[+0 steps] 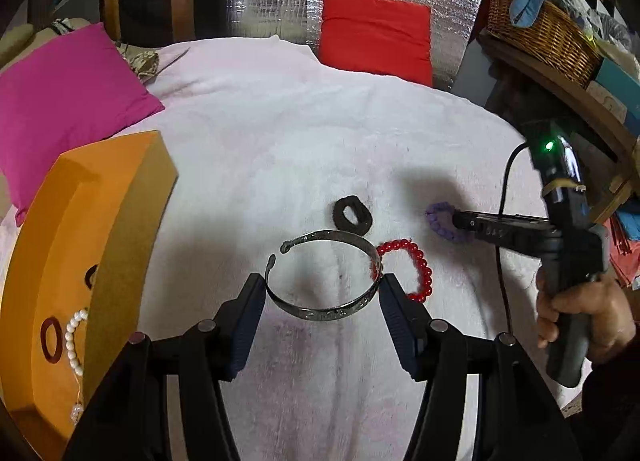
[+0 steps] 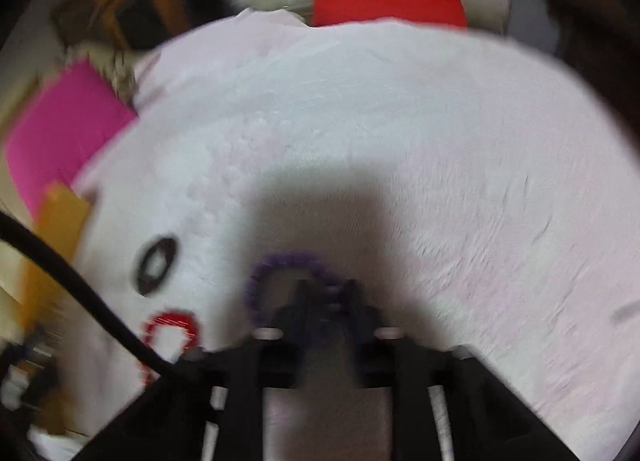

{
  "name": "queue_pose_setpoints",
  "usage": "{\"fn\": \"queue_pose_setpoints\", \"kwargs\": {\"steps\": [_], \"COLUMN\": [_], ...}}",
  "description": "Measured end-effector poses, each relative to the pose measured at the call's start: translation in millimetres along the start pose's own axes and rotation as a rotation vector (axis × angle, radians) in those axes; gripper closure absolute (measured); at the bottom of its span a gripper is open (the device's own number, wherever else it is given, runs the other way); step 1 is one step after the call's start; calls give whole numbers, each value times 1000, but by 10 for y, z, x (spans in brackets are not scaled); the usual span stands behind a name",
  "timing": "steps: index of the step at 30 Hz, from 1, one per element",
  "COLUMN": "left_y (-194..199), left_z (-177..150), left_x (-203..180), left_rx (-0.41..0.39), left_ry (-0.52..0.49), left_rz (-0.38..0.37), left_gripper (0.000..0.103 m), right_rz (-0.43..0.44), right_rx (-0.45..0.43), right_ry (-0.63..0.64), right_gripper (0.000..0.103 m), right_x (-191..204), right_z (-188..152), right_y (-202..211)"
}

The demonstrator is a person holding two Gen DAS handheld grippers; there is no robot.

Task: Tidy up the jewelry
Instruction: 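Lift purple bead bracelet with right tool while left tool positions at silver cuff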

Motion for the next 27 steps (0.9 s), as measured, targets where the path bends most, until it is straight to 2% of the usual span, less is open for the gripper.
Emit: {"fn": "queue_pose_setpoints", "kwargs": {"steps": [3,5,11,14,18,21,27], "left_y": [99,173,506,713,998,1153,1103], "left_z": [-13,-20,-64,-94,-157,-218,-310], "left_x": [89,139,318,515,950,1308,2022], "left_rx": [-10,-20,-66,-97,-138,-161,-129], "left_ry": [13,23,46,71,122,149,217], "left_rz": [2,2,1,13,67,128,222], "left_gripper": [43,43,43,43,43,43,43], "right_rz": [-22,-16,151,268,396,518,661], "right_rx": [-30,-89,-240,-288,-315,-301,-232], "right_ry": [-13,-40,-147,-162,-151,-124,8], "right_gripper": [92,92,92,92,92,92,92], "right_x": [-11,-42,50,308,707,1103,2029], "right_z": [37,124,343,417,388,360,349], "right_y": [41,172,620,798,967,1070,1085]}}
Point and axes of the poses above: each gripper's, at about its wrist camera, not at the fingertips, and y roughly against the way its jaws point, x to its left, z to its top, the point moved 8 cm from there along -y, roughly the way its jaws point, and after that the axes turned 2 degrees about -z, right-handed, at the moved point
